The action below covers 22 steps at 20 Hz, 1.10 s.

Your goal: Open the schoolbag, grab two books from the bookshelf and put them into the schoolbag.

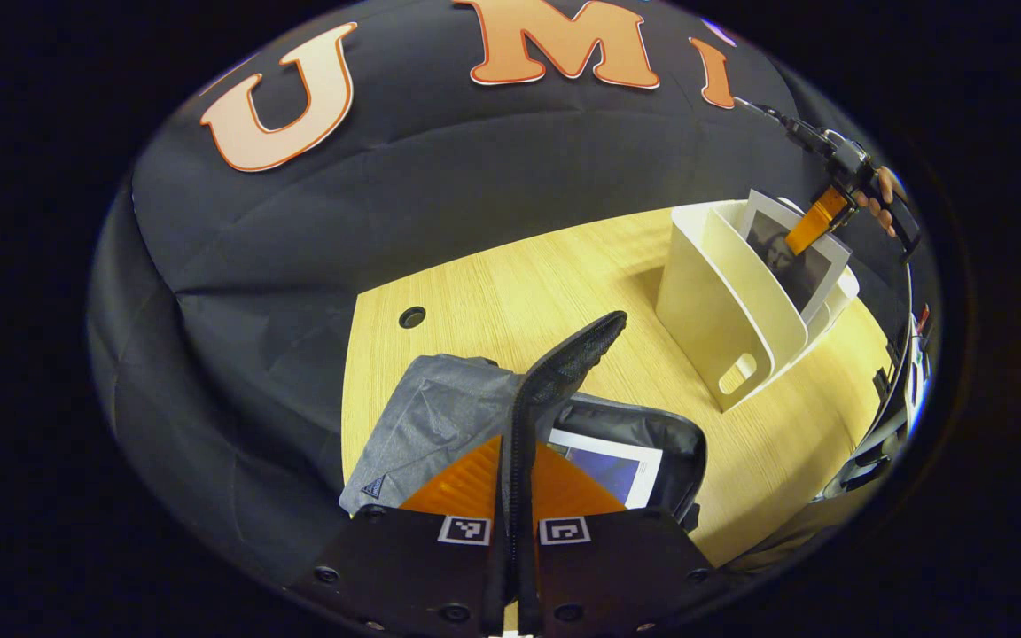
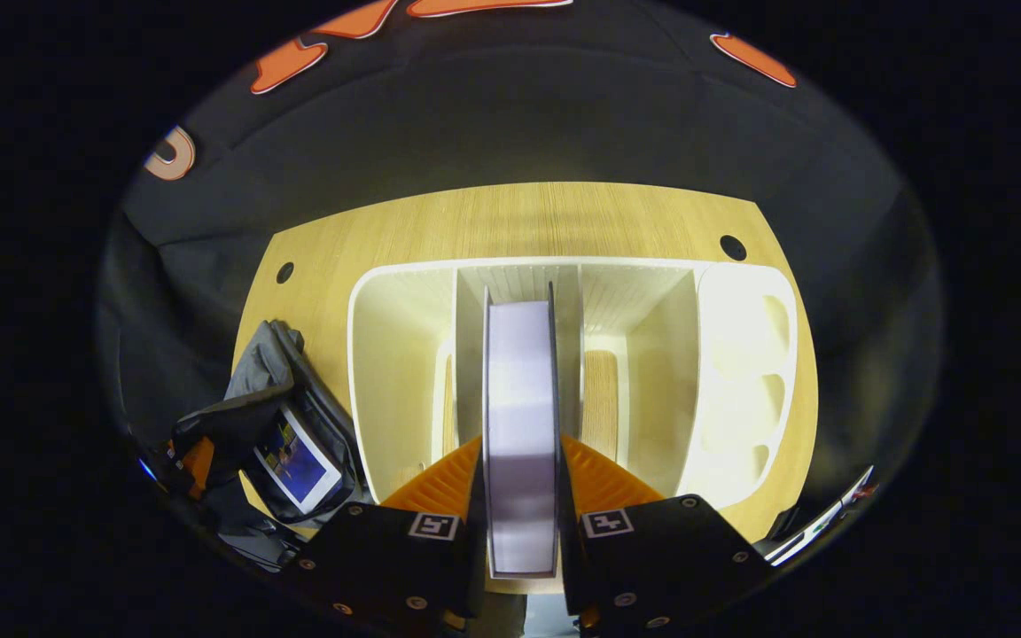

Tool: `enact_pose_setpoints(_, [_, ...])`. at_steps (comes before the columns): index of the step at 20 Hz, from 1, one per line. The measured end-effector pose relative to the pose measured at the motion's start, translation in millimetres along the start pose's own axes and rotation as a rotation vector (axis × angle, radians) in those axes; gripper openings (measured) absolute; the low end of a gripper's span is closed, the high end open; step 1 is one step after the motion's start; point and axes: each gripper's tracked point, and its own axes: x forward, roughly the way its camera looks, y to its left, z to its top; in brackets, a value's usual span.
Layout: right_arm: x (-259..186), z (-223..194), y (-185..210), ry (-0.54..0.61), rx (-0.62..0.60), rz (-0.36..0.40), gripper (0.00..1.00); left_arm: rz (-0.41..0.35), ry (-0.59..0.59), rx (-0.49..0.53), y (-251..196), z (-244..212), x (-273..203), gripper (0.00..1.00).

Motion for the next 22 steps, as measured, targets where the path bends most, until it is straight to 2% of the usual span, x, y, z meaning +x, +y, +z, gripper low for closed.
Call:
enact_pose_setpoints(5, [-29.4,-3.8,0.7,-0.044,0.038,0.012,0.35,-0.019,-0.004,0.008,0.2,-2.4,0.9,0.06])
enact_pose_setpoints(6, [-36.4,-8.9,-2.3,-0.054,0.043,0.013,0.35,-0.024,-0.006,0.011,-0.1,-2.8,1.2,0.10])
enact_pose_setpoints(7, [-44.0,-12.9,-5.2,-0.064,0.049,0.009,0.35,-0.030,-0.004,0.016,-0.5,-3.4,2.0,0.06])
enact_pose_setpoints(9, [-56.0,-22.4,-8.8,-0.084,0.062,0.000,0.35,-0.042,-0.003,0.029,-1.9,-4.7,3.0,0.06])
enact_pose_setpoints(10, [-61.7,-28.5,-8.6,-0.090,0.067,0.000,0.35,-0.049,-0.004,0.037,-3.0,-4.9,4.1,0.10])
enact_pose_setpoints(11, [-65.1,-35.1,-7.6,-0.094,0.078,0.002,0.35,-0.057,-0.001,0.044,-3.8,-6.3,5.1,0.06])
enact_pose_setpoints(16, [-75.0,-77.9,-8.7,-0.095,0.133,0.003,0.35,-0.099,0.004,0.087,-7.8,-8.5,8.5,0.06])
enact_pose_setpoints(22, [-80.3,-130.4,-2.2,-0.090,0.259,0.014,0.34,-0.153,0.005,0.130,-8.9,-10.5,11.6,0.06])
